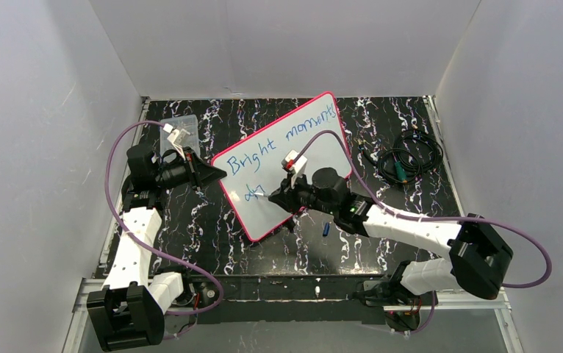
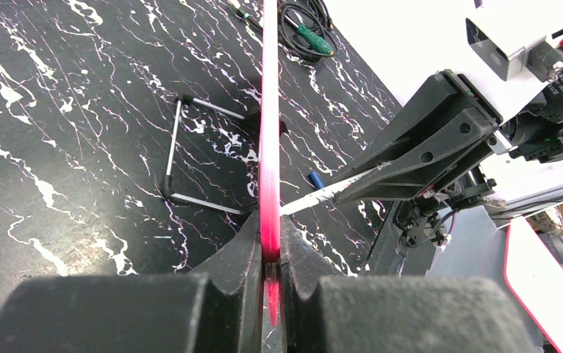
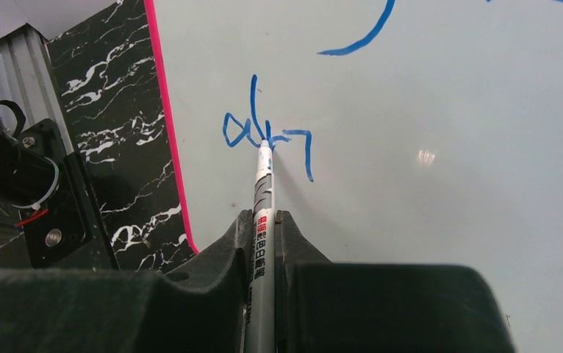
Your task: Write a sentence on the whiteboard
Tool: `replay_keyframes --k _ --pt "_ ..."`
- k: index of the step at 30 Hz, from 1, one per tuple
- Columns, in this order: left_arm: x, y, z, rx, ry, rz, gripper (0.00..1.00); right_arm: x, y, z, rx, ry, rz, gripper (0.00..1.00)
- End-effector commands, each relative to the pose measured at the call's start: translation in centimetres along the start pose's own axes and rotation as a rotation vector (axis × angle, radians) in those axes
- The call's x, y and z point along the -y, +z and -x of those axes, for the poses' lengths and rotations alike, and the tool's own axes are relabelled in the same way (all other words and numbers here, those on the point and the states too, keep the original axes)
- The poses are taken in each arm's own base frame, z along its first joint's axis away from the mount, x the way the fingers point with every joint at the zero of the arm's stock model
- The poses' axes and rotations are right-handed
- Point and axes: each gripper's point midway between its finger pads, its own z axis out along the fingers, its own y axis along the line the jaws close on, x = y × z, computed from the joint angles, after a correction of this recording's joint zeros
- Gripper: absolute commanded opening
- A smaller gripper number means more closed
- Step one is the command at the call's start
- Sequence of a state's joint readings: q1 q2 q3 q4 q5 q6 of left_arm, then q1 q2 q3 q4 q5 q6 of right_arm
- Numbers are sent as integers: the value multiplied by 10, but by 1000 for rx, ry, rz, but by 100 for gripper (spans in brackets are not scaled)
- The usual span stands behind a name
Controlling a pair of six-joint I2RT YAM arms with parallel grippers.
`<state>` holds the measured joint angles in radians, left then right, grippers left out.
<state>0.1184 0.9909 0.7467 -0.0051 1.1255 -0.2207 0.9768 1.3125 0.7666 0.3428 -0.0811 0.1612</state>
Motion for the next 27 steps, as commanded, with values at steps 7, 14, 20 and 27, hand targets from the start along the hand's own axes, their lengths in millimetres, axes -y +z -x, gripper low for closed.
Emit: replay_keyframes --k 7,14,20,27 --pt "16 -3 11 25 83 -52 0 9 -9 -6 -5 9 -56 1" --pt "16 -3 11 25 83 -53 0 -3 -21 26 75 8 -18 1" --pt "16 -3 11 26 83 -52 0 15 -24 36 98 -1 -124 1" --pt "16 -3 12 26 84 -52 0 18 -19 30 78 -14 -132 1"
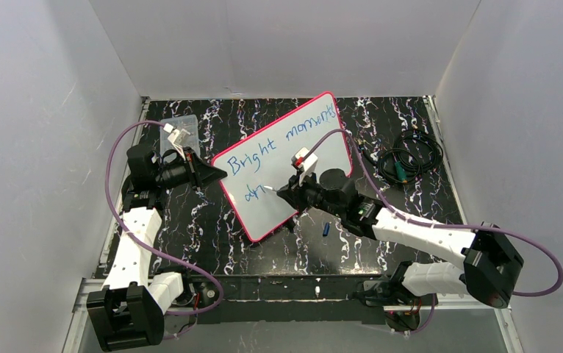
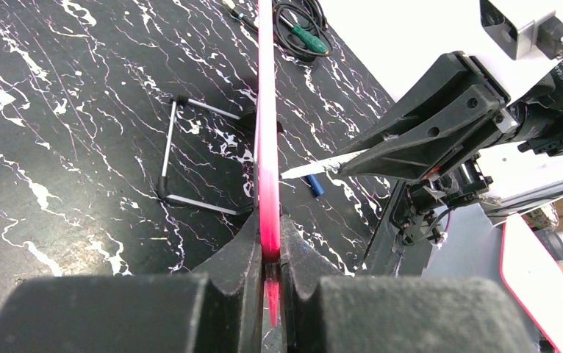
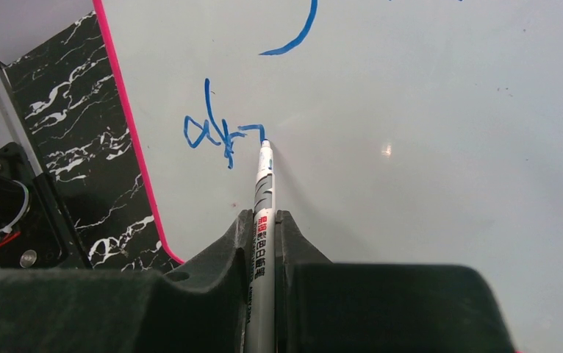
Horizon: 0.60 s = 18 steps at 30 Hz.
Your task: Write a sentence on the whiteboard
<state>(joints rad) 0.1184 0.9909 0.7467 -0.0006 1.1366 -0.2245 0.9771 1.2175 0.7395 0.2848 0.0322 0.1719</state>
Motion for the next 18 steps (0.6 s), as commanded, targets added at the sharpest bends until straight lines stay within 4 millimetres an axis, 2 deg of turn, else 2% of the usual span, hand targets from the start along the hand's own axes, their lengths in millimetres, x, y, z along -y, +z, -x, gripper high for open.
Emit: replay_keyframes --k 1,12,18 --pt "14 -2 11 25 83 -41 0 3 3 20 47 -21 -27 1" --pt "15 -2 11 25 84 -43 0 18 5 10 13 -20 -105 1" --pt "15 -3 12 26 84 -43 0 24 2 18 39 -25 -141 1"
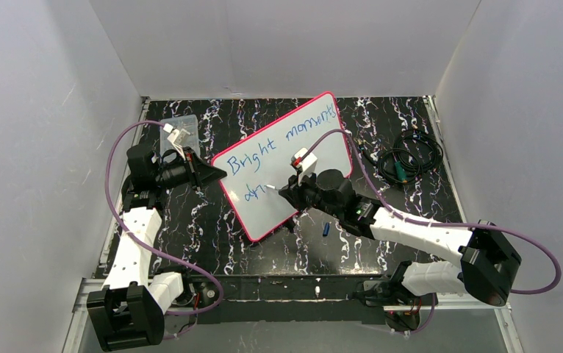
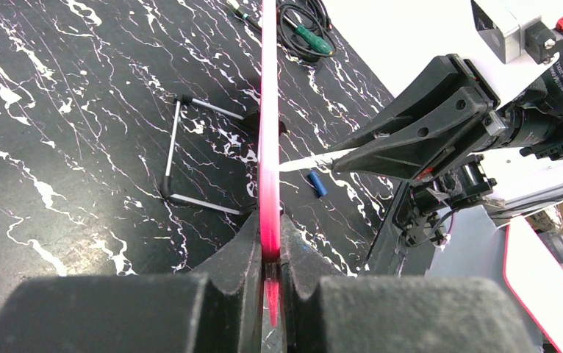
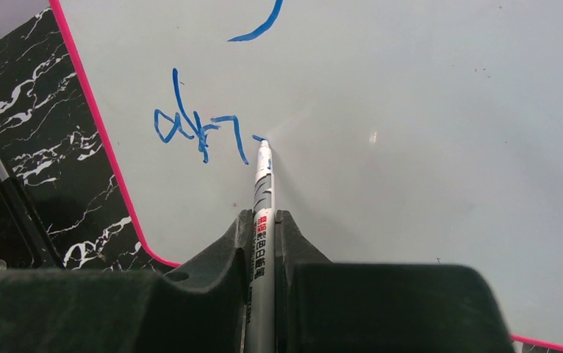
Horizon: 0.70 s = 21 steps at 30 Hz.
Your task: Write a sentence on the whiteboard
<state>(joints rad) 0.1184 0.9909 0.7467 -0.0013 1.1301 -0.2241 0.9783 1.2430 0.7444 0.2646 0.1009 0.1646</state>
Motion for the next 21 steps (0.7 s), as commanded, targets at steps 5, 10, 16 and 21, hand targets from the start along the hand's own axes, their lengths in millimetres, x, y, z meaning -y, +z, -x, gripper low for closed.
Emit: replay_keyframes --k 5,10,16,21 --pt "15 -2 11 24 83 -49 0 10 -2 34 87 -18 -66 1" --pt "15 -3 11 24 83 -49 0 9 -3 46 122 -23 -67 1" --pt "15 -3 11 24 83 -49 0 5 -2 51 141 -28 -44 1" --pt "15 -2 11 24 83 -49 0 -5 4 47 122 -40 13 1"
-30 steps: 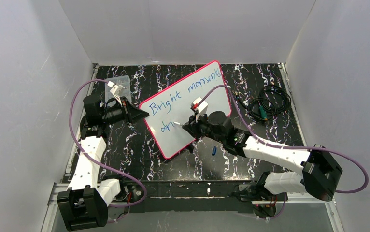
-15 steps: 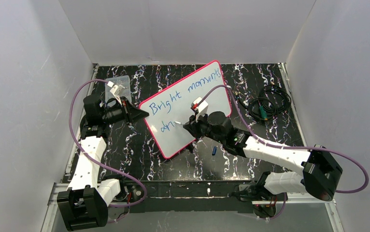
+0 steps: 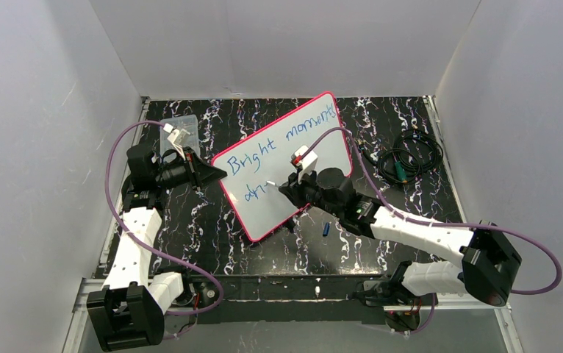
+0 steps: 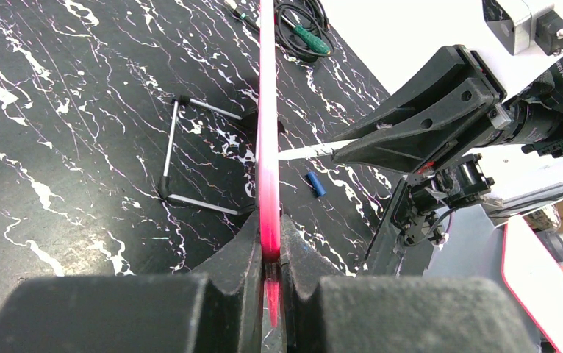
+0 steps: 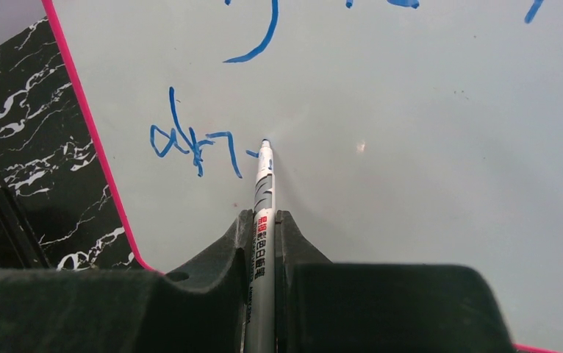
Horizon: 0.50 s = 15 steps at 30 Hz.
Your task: Write a sentence on the whiteboard
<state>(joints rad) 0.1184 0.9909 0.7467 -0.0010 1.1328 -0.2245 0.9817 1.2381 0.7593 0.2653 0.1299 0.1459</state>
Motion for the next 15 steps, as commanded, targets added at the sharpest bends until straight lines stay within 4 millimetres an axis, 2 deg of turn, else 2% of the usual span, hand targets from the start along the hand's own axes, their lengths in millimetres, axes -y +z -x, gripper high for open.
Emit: replay_keyframes --k 1,6,15 --pt "15 -2 11 24 82 -46 0 -10 6 35 91 -21 49 1" --pt "15 -2 11 24 82 -47 0 -16 7 23 50 -14 85 1" --pt "14 -2 11 24 82 -44 0 -6 -1 -5 -16 12 38 1"
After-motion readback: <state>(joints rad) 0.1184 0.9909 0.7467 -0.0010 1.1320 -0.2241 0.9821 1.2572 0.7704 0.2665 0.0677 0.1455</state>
